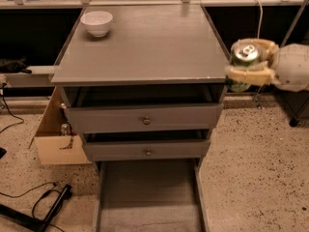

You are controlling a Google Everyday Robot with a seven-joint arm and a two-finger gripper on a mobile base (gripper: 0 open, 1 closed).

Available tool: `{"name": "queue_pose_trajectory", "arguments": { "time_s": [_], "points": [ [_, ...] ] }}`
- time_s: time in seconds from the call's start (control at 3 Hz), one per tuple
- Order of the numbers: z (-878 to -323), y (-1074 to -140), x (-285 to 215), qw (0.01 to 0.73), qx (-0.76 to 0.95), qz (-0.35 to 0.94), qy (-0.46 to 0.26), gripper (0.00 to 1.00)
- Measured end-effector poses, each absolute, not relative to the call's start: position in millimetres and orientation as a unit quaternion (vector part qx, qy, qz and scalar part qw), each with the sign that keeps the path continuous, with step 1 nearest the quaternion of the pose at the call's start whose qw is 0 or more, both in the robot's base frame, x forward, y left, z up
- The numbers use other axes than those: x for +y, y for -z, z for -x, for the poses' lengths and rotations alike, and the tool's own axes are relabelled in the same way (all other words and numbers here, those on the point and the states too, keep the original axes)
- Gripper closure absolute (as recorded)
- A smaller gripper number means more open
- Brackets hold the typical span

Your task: Place green can into bottom drawer

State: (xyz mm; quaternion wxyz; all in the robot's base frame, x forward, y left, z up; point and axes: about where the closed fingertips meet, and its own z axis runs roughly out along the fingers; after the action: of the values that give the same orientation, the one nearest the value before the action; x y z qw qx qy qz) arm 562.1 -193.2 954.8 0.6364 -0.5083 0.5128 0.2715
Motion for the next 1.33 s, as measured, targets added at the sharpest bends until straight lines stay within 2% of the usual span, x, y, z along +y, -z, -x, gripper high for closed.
{"name": "queue_pose_trajectory", "arguments": {
  "time_s": [0.33,0.67,1.33],
  "points": [
    [-542.6,-892.6,-192.2,0.638,0.478,0.507,-0.327,1.0],
    [-543.4,-887.9,-190.4,0.637,0.479,0.505,-0.331,1.0],
    [-555.0,-814.3,-167.2,0.623,0.493,0.474,-0.38,1.0]
  ]
}}
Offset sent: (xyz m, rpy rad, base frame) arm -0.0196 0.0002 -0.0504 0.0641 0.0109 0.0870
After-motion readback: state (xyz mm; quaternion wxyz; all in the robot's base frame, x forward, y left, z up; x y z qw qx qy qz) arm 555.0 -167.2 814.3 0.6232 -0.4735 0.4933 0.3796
